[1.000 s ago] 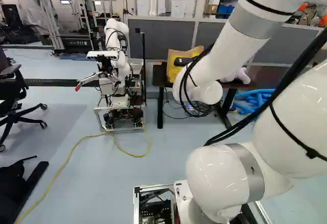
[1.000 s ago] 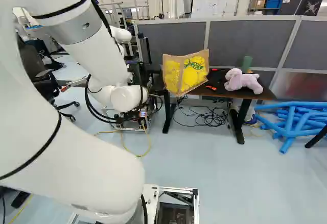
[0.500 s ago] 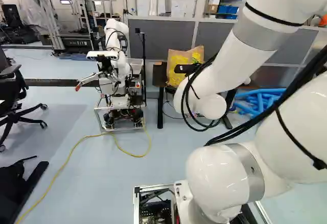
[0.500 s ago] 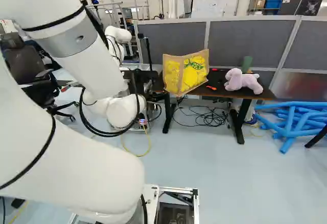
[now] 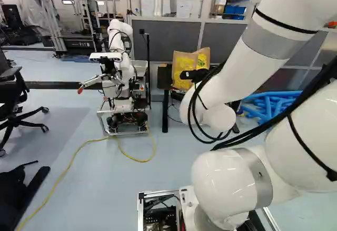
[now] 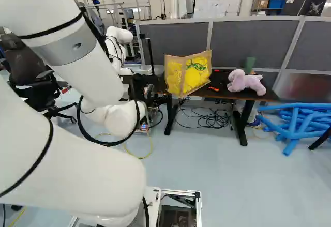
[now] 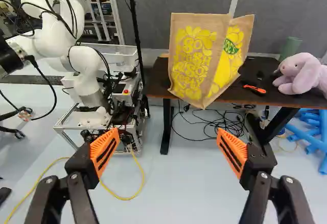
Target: Pick up the bag on the ground and place it on the table
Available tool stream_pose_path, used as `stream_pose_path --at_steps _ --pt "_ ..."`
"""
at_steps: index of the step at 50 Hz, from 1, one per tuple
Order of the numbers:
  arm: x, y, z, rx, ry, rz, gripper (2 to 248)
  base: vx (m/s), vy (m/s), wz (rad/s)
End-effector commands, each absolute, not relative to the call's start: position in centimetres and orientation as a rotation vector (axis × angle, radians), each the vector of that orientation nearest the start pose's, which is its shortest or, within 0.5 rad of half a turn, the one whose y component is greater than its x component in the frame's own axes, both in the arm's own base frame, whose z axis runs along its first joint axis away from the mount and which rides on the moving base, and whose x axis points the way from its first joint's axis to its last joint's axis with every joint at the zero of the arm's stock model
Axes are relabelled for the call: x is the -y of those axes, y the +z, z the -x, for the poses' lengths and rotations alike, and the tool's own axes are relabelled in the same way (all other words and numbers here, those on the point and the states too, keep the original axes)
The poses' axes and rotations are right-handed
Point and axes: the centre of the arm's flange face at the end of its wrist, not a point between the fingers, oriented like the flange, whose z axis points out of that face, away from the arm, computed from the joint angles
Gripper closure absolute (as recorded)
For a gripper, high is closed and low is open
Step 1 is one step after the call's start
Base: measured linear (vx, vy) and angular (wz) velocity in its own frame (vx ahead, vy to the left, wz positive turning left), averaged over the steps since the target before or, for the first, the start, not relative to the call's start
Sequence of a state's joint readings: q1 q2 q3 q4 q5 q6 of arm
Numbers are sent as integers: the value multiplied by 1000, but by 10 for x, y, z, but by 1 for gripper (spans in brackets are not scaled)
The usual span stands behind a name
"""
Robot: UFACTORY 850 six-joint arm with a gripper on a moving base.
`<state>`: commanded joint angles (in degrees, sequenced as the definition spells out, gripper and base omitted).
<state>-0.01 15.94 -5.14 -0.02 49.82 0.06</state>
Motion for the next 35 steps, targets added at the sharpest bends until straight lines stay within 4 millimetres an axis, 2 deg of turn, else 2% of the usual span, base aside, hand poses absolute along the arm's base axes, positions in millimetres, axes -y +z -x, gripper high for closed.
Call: stream_pose_path --at_steps 35 --pt "0 366 -270 0 -1824 2558 3 0 0 0"
